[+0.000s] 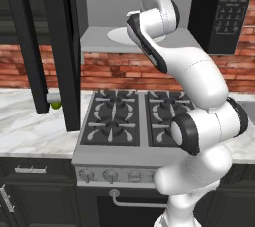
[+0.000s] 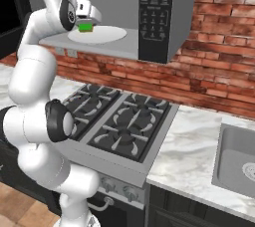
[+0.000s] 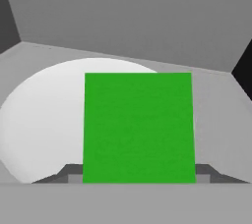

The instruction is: Place the sponge inside the microwave to prepare for sanitizing.

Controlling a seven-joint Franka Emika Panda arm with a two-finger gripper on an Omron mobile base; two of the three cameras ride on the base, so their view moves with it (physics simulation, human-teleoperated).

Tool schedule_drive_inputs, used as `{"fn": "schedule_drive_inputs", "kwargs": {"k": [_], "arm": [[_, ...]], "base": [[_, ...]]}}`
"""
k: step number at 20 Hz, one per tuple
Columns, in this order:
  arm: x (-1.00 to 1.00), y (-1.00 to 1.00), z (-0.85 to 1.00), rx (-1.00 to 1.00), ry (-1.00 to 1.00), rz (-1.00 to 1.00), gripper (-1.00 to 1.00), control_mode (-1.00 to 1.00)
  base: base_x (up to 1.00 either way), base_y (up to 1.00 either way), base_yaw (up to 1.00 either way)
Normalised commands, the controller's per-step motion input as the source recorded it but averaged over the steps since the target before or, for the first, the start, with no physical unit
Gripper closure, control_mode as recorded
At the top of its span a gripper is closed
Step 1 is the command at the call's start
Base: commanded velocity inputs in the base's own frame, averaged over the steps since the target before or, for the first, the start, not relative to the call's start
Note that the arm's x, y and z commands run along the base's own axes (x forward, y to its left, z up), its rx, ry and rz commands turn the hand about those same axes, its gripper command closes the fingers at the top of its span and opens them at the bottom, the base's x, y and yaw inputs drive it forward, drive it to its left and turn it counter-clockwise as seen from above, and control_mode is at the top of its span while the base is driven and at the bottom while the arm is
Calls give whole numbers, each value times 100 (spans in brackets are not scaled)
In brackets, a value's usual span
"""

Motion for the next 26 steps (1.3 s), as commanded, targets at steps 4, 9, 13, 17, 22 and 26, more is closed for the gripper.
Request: {"fn": "schedule_drive_inputs", "kwargs": {"k": [4, 9, 13, 17, 22, 26], "arm": [[15, 0, -33, 0, 5, 0, 100, -100], [11, 0, -28, 0, 6, 0, 100, -100], [34, 0, -12, 0, 2, 0, 100, -100], [47, 2, 0, 0, 0, 0, 100, -100], [23, 0, -5, 0, 0, 0, 100, -100], [0, 0, -12, 0, 0, 0, 100, -100]], "base": [[0, 0, 0], [0, 0, 0], [0, 0, 0], [0, 0, 0], [0, 0, 0], [0, 0, 0]]}}
